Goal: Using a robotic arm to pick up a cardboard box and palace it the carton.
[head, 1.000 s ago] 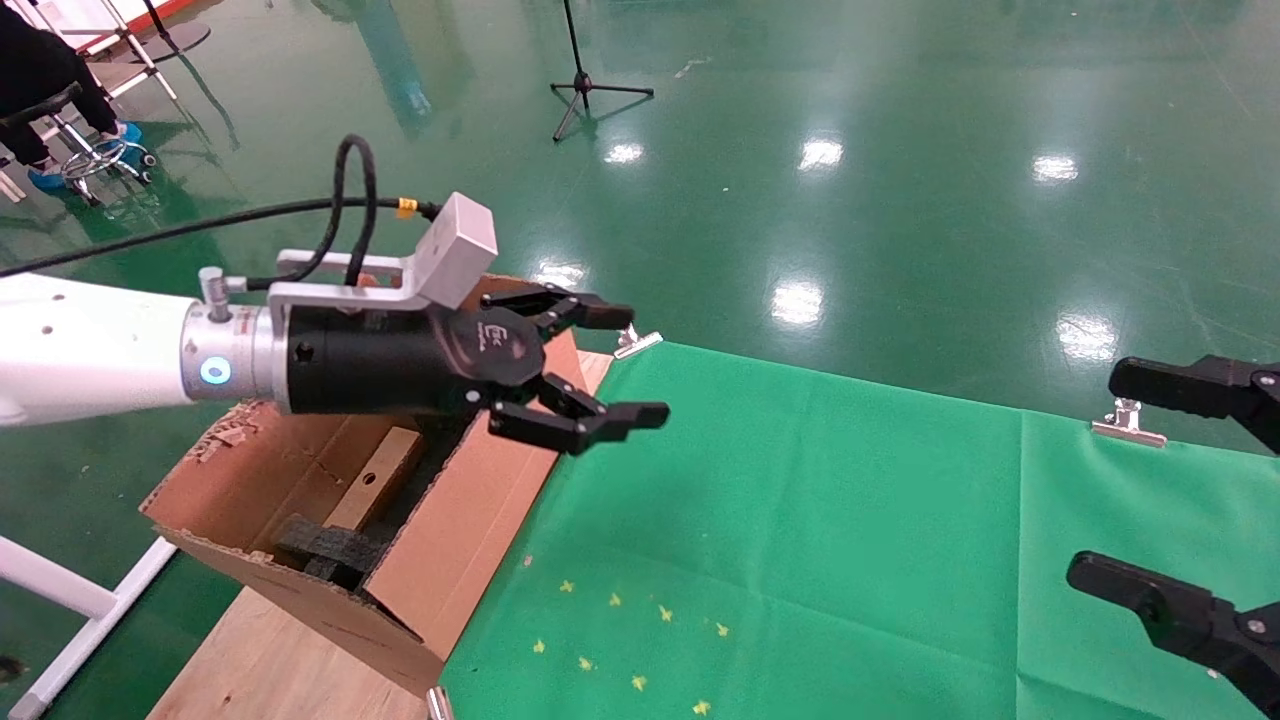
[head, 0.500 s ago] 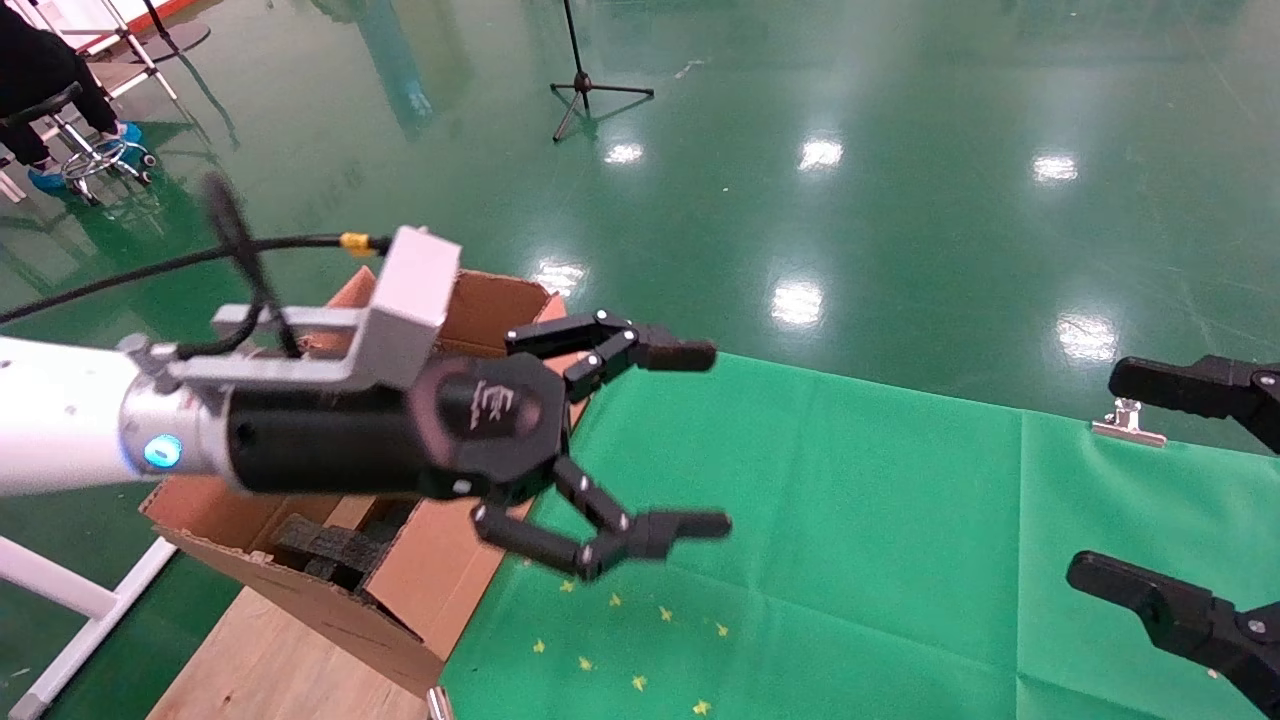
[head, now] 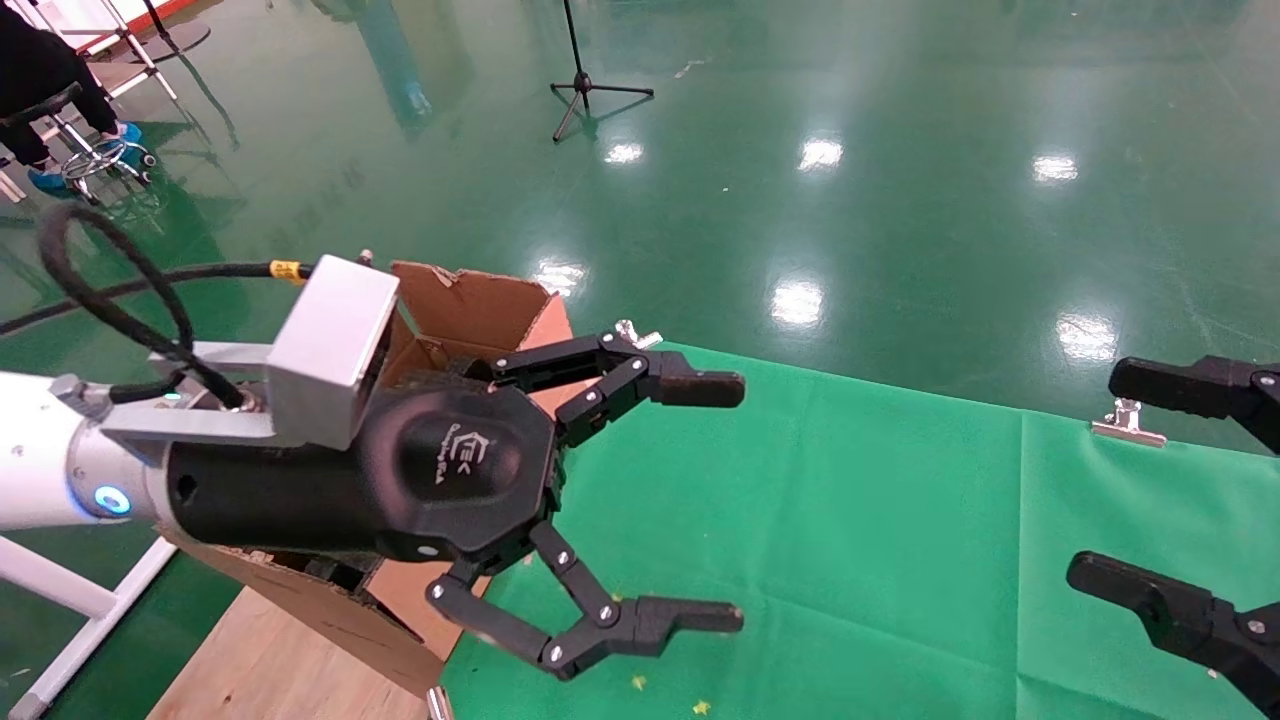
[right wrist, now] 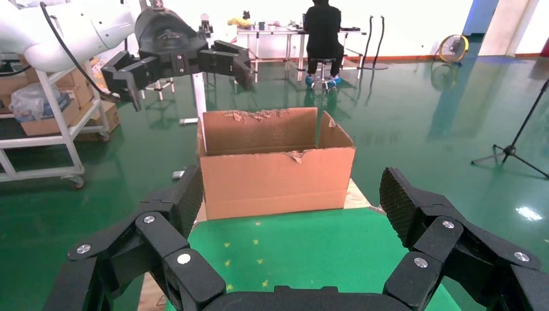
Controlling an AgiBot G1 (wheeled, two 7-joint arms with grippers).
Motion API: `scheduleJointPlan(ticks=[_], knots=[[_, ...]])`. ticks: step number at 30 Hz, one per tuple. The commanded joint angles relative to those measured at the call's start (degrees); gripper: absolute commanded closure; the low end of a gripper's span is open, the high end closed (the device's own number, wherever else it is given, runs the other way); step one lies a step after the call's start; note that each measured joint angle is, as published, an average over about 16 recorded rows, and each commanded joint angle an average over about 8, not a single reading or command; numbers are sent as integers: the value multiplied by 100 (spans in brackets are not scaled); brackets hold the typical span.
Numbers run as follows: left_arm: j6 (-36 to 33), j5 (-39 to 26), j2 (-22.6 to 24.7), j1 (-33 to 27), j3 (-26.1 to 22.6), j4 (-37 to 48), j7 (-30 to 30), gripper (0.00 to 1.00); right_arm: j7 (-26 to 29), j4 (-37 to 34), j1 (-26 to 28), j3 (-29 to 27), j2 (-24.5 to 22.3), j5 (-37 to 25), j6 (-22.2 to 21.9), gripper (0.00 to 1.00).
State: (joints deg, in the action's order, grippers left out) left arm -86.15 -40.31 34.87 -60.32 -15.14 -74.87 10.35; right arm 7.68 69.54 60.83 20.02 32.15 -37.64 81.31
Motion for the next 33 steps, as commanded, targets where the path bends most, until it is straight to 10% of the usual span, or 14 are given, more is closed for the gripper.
scheduleJointPlan(ticks=[1,33], knots=[[9,-30,1,-26,-18,28,9,0,0,0,0,0,0,0,0,0],[47,-159,15,-126,-89,135,42,0,0,0,0,0,0,0,0,0]])
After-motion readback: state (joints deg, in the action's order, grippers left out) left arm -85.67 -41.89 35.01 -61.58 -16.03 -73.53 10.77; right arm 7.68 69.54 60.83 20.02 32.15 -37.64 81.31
